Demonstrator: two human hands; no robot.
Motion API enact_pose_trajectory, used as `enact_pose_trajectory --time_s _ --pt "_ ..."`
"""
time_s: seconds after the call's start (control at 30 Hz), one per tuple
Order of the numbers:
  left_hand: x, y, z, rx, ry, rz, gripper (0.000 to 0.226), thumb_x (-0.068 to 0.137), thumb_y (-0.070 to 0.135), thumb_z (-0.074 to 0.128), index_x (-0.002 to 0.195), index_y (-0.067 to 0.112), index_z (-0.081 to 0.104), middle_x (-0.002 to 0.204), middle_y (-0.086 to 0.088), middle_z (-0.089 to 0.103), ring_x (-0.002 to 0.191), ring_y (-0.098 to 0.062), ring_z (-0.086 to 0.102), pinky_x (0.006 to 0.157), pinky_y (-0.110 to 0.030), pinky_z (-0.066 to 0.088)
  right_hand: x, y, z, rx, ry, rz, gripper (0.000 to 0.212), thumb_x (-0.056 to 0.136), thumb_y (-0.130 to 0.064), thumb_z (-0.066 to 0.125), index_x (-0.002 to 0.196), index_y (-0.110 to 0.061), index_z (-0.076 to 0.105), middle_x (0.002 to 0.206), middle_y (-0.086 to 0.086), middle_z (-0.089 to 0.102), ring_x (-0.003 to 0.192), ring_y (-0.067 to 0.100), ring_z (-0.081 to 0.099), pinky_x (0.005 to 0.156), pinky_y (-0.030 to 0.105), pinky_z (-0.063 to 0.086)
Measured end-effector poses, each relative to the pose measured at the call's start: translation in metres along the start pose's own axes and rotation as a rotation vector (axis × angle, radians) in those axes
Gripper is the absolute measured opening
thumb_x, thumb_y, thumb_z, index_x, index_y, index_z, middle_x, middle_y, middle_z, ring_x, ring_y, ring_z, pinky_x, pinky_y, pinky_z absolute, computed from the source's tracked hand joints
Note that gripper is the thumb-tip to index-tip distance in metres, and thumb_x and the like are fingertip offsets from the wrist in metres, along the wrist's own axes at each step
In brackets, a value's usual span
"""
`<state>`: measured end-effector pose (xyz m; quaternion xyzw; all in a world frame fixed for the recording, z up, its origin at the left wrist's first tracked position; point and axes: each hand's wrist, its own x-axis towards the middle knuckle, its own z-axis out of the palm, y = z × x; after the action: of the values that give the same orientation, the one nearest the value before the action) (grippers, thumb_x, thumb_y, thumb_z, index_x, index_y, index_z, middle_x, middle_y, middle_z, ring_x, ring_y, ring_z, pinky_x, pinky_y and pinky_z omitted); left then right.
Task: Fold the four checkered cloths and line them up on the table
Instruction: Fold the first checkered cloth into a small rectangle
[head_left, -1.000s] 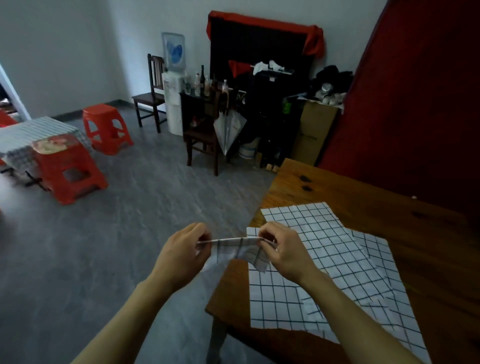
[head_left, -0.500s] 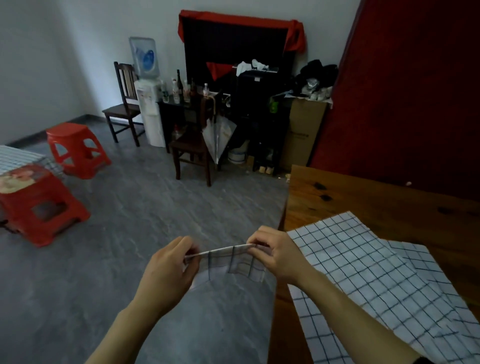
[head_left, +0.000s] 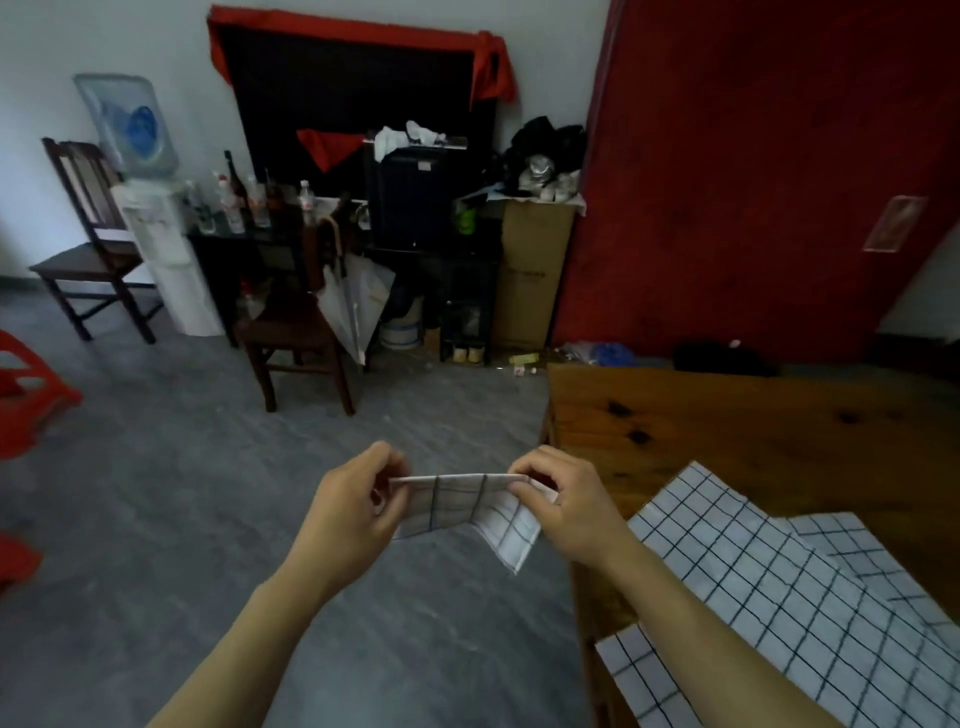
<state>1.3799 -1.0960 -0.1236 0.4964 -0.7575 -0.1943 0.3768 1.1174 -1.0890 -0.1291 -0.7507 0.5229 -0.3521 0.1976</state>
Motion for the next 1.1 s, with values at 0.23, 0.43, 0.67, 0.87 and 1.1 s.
enact_pose_trajectory --time_s 0.23,0.43,0.67,0.87,1.1 --pt "0.112 -0.078 0.028 -0.126 -0.156 0.067 0.026 0.086 0.009 0.070 0.082 0.028 0.053 0.072 0.009 0.058 0.069 -0.013 0.056 0.059 -0.024 0.046 0.072 0.037 0.021 -0.070 0.088 0.195 0.005 0.092 -0.028 0.064 0.089 -0.026 0.067 0.087 -0.013 0.063 0.086 0.006 0.060 0.073 0.027 0.050" --pt "0.215 -0.126 0.042 -0.280 -0.315 0.156 0.020 0.088 0.010 0.069 0.090 0.026 0.057 0.076 0.007 0.062 0.074 -0.015 0.061 0.062 -0.030 0.050 0.129 0.051 0.039 -0.138 0.228 0.405 0.005 0.093 -0.032 0.063 0.089 -0.029 0.066 0.088 -0.013 0.064 0.085 0.005 0.061 0.071 0.023 0.050" --pt "0.309 -0.136 0.094 -0.352 -0.476 0.217 0.021 0.085 0.008 0.071 0.084 0.026 0.061 0.071 0.007 0.063 0.071 -0.012 0.061 0.059 -0.026 0.050 0.162 0.078 0.034 -0.186 0.441 0.602 0.005 0.092 -0.025 0.065 0.087 -0.026 0.066 0.083 -0.013 0.065 0.082 0.006 0.061 0.070 0.018 0.048" --pt "0.386 -0.117 0.161 -0.342 -0.593 0.320 0.022 0.085 0.008 0.071 0.078 0.024 0.059 0.069 0.003 0.061 0.070 -0.015 0.059 0.058 -0.023 0.045 0.181 0.136 0.014 -0.161 0.635 0.734 0.001 0.092 -0.025 0.067 0.091 -0.025 0.068 0.086 -0.015 0.068 0.085 0.001 0.063 0.070 0.012 0.049" --pt "0.469 -0.097 0.245 -0.241 -0.696 0.392 0.019 0.087 0.012 0.070 0.080 0.025 0.059 0.072 0.007 0.063 0.073 -0.009 0.060 0.060 -0.021 0.046 0.209 0.238 -0.015 -0.049 0.765 0.847 0.002 0.094 -0.025 0.065 0.094 -0.026 0.066 0.092 -0.012 0.068 0.089 0.004 0.063 0.076 0.029 0.056"
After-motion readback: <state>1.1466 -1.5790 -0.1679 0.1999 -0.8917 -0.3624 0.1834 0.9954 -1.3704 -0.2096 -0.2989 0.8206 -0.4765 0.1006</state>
